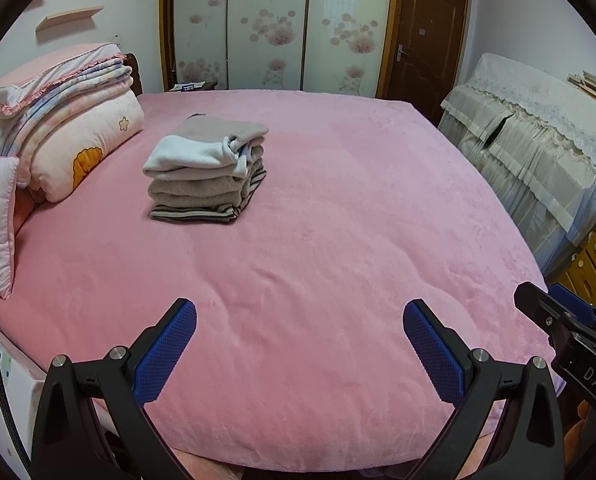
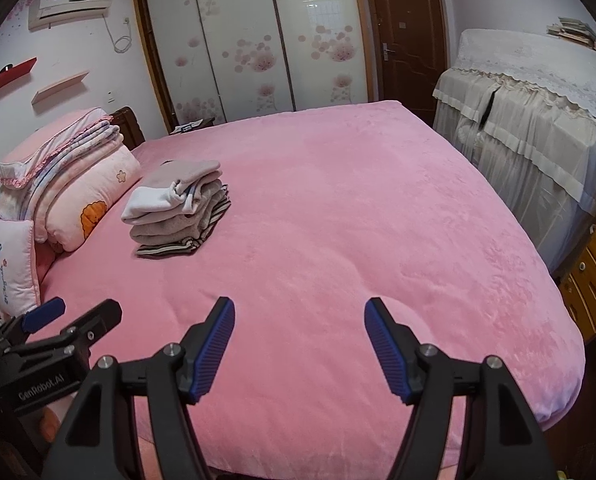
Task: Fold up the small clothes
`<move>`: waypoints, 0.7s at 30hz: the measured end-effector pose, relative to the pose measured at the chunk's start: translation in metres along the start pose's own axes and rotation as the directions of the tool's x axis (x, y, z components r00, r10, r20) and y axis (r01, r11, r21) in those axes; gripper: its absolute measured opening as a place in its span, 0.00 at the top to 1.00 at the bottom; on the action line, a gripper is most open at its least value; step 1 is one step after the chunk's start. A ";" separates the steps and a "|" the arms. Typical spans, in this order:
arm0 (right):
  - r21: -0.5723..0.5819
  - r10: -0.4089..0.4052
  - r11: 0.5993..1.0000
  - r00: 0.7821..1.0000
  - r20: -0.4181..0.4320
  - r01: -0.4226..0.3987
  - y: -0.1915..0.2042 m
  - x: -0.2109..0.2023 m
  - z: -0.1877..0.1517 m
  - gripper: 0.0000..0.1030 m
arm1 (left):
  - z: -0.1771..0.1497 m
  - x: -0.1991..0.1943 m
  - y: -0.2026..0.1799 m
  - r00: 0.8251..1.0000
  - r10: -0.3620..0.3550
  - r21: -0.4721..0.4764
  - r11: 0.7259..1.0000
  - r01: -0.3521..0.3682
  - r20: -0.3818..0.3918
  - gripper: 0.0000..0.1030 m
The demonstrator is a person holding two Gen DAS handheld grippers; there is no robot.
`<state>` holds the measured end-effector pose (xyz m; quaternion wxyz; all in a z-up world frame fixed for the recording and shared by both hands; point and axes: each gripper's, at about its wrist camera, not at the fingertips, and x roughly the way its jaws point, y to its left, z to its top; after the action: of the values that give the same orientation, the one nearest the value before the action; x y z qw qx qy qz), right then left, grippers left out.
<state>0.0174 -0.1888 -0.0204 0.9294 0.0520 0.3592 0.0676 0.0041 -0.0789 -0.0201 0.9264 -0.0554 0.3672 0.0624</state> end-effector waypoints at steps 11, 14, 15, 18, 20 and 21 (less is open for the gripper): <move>-0.025 -0.007 1.000 1.000 -0.016 0.007 0.005 0.001 -0.010 0.34 | -0.004 -0.003 -0.006 1.000 0.029 0.003 1.000 -0.029 0.006 0.00; -0.039 -0.012 0.999 1.000 -0.010 0.012 0.008 -0.001 -0.011 0.34 | -0.006 -0.007 -0.009 0.999 0.031 0.005 1.000 -0.031 0.014 0.00; -0.042 -0.012 0.999 1.000 -0.009 0.012 0.009 -0.002 -0.011 0.34 | -0.007 -0.008 -0.009 0.999 0.030 0.007 1.000 -0.030 0.017 0.00; -0.048 -0.010 0.999 1.000 -0.010 0.009 0.009 -0.003 -0.013 0.34 | -0.007 -0.008 -0.011 1.000 0.025 0.012 1.000 -0.025 0.018 0.00; -0.051 -0.012 0.999 1.000 -0.007 0.011 0.010 -0.004 -0.014 0.34 | -0.006 -0.009 -0.012 1.000 0.023 0.015 1.000 -0.023 0.017 0.00; -0.053 -0.012 0.999 1.000 -0.004 0.012 0.011 -0.005 -0.015 0.34 | -0.006 -0.008 -0.012 1.000 0.023 0.017 1.000 -0.024 0.017 0.00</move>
<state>0.0031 -0.1782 -0.0265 0.9300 0.0250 0.3597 0.0715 -0.0042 -0.0924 -0.0182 0.9292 -0.0424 0.3604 0.0705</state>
